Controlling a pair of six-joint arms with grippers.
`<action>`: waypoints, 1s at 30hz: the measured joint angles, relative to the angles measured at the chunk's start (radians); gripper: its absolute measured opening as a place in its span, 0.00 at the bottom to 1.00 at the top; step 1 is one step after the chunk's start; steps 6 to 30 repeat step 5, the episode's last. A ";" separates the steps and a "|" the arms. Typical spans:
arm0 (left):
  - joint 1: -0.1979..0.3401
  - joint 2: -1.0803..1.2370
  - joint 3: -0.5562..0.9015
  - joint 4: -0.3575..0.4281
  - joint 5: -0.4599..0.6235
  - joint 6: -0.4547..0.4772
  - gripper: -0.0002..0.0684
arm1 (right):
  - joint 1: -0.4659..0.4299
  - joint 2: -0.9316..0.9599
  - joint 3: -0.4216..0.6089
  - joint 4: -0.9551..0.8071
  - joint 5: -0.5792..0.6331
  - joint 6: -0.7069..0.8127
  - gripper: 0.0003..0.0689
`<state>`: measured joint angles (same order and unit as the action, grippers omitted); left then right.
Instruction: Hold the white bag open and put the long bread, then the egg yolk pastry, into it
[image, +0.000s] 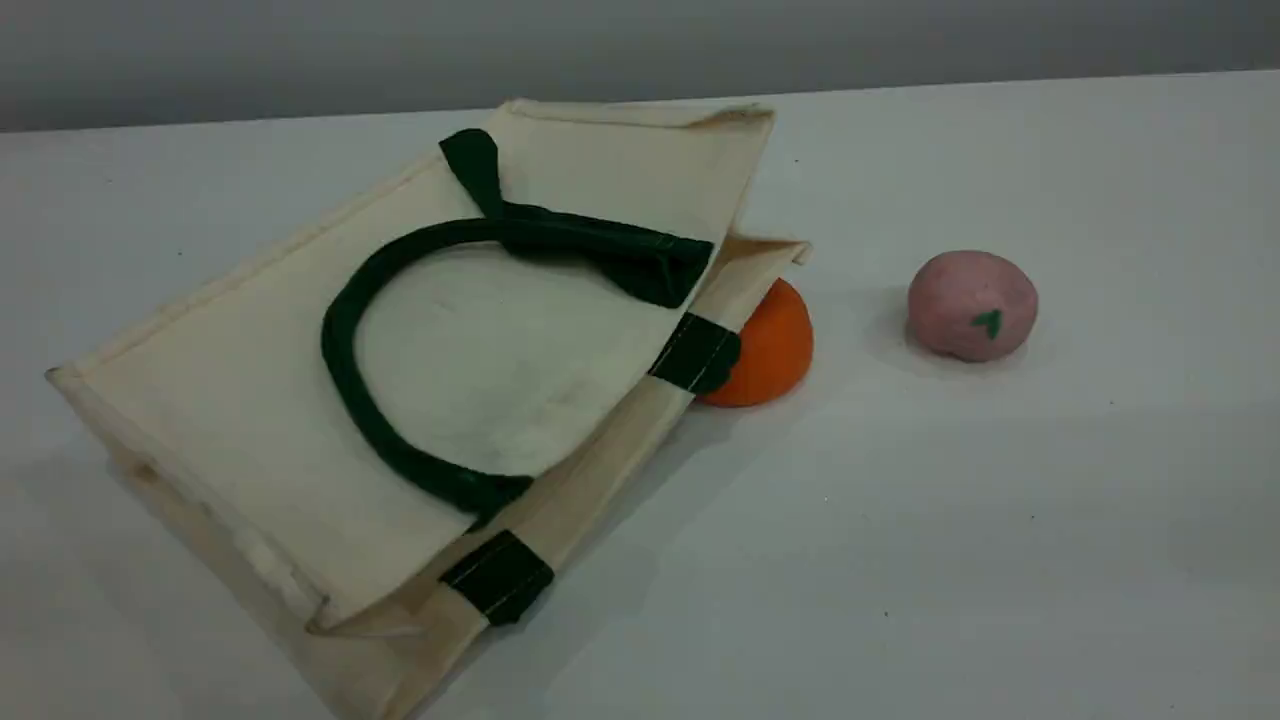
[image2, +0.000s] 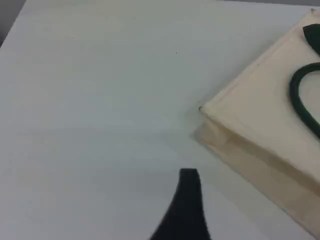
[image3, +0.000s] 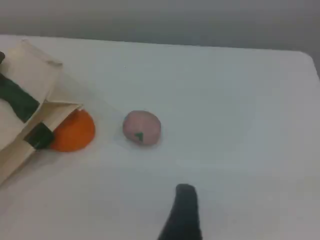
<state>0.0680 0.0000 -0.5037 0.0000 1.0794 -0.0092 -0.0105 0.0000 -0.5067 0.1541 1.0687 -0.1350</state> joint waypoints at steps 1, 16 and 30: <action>0.000 0.000 0.000 0.000 0.000 0.000 0.87 | 0.000 0.000 0.000 0.000 0.000 0.000 0.85; 0.000 0.000 0.000 0.000 0.000 0.000 0.87 | 0.000 0.000 0.000 0.000 0.000 0.000 0.85; 0.000 0.000 0.000 0.000 0.000 0.000 0.87 | 0.000 0.000 0.000 0.000 0.000 0.000 0.85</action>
